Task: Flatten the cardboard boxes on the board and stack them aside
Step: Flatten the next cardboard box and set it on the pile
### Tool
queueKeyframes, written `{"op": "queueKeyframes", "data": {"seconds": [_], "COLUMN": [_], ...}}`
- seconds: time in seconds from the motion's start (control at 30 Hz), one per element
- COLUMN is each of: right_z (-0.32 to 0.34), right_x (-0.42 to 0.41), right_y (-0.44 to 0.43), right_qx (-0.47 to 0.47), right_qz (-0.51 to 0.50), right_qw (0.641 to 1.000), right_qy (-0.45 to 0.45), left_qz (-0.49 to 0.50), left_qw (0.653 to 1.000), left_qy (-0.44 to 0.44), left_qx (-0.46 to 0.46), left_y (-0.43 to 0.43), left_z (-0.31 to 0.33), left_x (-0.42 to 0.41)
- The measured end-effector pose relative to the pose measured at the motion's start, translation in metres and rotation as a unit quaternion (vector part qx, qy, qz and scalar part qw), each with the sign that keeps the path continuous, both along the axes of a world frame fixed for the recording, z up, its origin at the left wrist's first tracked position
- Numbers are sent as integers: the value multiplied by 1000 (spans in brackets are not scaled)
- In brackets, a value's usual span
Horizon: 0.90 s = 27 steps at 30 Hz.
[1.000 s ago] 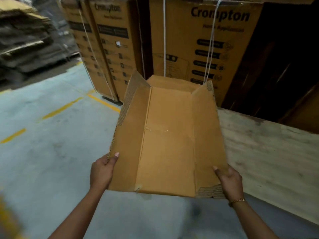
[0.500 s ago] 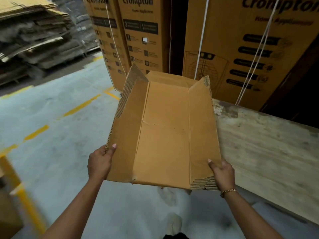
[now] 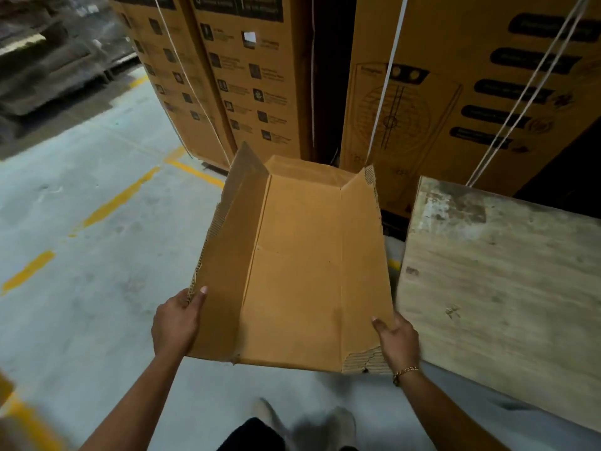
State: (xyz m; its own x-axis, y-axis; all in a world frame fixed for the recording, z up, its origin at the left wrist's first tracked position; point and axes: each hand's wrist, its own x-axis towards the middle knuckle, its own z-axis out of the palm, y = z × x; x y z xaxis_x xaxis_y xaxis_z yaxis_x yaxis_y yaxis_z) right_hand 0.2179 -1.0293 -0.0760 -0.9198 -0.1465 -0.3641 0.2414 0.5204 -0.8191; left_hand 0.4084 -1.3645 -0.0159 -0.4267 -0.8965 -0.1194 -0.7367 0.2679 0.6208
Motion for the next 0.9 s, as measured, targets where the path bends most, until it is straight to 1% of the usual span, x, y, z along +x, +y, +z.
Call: {"op": "queueKeyframes", "data": {"seconds": [0.13,0.23,0.33,0.4,0.47,0.57,0.67,0.77,0.9], "right_z": [-29,-58,-83,-99,-112,-140,-180,-234,-324], "right_x": [-4,-6,-10,-17,-25,-41,-54,-68,-84], "right_y": [-37,-64,-93,-110,-126,-144,-155,-162,-168], "right_qx": [23,48,64,83,103,118,116,117,122], "right_qz": [-31,-75,-157,-209,-235,-220,-218,-210,-188], "right_qw": [999,992,976,962,951,953,955,955,956], "right_qy": [-31,-87,-138,-155,-171,-173,-165,-173,-191], "left_qz": [-45,-89,-140,-168,-191,-208,-200,-191,-194], "left_qw": [998,993,982,975,969,961,959,959,955], "left_qy": [-31,-70,-95,-110,-124,-139,-154,-156,-153], "left_qx": [31,44,81,95,100,115,129,143,164], "left_y": [-56,-99,-140,-164,-182,-200,-213,-224,-244], "left_z": [-36,-68,-103,-128,-153,-193,-238,-291,-375], "left_x": [-34,-68,-108,-133,-155,-180,-197,-211,-223]}}
